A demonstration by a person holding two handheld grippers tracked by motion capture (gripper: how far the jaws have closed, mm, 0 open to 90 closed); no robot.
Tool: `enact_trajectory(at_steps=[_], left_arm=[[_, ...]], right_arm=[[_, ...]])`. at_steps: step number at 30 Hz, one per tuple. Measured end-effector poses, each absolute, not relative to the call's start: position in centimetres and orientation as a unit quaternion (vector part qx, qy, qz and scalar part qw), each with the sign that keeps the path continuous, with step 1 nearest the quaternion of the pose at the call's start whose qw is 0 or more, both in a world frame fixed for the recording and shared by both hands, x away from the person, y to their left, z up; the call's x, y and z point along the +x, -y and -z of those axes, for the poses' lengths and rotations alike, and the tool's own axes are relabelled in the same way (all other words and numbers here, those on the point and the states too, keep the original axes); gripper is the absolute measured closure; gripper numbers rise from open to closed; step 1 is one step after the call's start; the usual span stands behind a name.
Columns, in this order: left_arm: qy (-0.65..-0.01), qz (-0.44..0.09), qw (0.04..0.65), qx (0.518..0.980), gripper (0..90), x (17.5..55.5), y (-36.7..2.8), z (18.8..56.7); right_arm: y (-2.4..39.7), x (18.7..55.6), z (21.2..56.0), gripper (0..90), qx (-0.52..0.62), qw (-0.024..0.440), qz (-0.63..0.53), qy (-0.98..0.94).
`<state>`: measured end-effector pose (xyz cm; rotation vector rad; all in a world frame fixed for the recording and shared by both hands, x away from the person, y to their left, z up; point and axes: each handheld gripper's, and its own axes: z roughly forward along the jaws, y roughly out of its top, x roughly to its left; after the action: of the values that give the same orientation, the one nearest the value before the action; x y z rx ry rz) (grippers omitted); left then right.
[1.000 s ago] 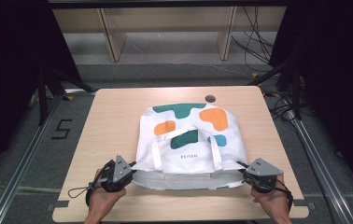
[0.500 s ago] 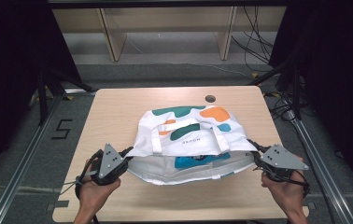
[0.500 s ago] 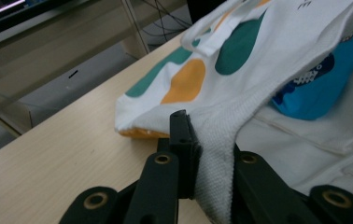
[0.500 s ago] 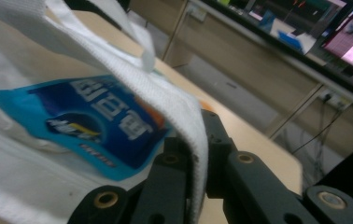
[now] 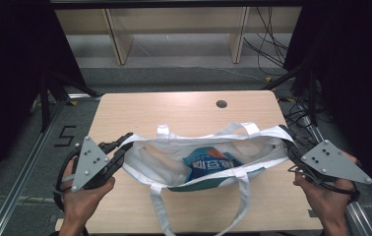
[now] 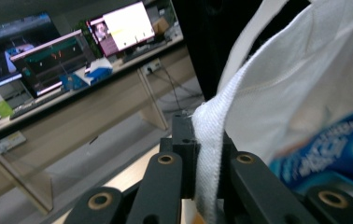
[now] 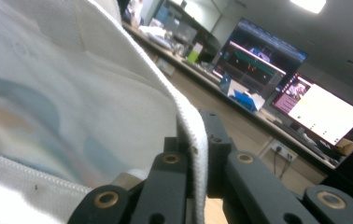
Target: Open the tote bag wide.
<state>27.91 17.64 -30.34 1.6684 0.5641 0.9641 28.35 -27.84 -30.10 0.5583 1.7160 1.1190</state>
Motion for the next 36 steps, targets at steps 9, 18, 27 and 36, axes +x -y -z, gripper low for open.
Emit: enact_trajectory(at_steps=[9, 18, 27, 36], left_arm=[[-0.227, -0.398, 0.567, 0.685, 85.9, 27.2, -17.8, 27.9], [-0.275, -0.334, 0.562, 0.705, 84.4, 32.5, -18.0, 31.7], [-0.29, -0.288, 0.542, 0.734, 82.4, 33.8, -18.3, 35.3], [-0.317, -0.275, 0.541, 0.729, 81.8, 36.0, -17.6, 36.4]], right_arm=[[28.3, 27.2, 28.5, 88.6, 0.227, 0.471, -0.499, -0.691], [28.1, 32.8, 32.5, 88.5, 0.266, 0.448, -0.462, -0.718], [28.2, 33.5, 34.3, 88.3, 0.262, 0.428, -0.439, -0.746], [27.8, 35.1, 34.8, 88.3, 0.287, 0.418, -0.444, -0.738]])
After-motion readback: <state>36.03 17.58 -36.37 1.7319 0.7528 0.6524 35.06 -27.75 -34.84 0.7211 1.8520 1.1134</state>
